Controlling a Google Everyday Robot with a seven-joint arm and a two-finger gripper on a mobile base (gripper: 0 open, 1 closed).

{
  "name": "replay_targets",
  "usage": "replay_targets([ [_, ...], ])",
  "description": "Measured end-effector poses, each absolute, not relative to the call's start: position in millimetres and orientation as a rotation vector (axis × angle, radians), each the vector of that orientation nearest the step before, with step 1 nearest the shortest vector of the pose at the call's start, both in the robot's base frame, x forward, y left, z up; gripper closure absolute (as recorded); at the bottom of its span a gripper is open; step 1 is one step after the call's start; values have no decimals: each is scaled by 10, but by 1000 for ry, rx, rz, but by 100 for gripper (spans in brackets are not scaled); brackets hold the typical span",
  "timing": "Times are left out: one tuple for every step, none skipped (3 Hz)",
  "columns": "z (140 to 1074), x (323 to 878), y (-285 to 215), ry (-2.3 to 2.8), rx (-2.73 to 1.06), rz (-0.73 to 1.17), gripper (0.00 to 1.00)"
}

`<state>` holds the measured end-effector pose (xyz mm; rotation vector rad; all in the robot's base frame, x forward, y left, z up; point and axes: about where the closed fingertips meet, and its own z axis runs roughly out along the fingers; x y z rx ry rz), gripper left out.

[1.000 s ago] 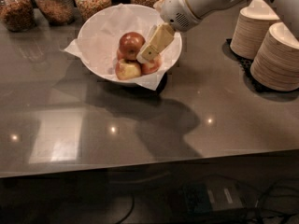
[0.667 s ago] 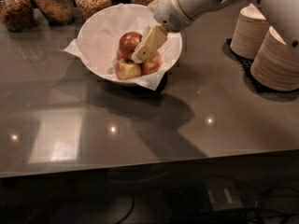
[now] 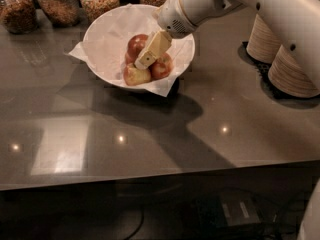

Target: Pick apple from white bowl

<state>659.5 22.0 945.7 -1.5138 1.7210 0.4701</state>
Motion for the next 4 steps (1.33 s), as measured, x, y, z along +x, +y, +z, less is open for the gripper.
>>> replay_targets([
  [9357, 6624, 336, 1726, -1526, 509, 0],
  [9282, 6622, 447, 1724, -1544, 541, 0],
  [9261, 6619, 467, 1725, -1547, 549, 19],
  [9234, 6614, 478, 1726, -1548, 557, 42],
])
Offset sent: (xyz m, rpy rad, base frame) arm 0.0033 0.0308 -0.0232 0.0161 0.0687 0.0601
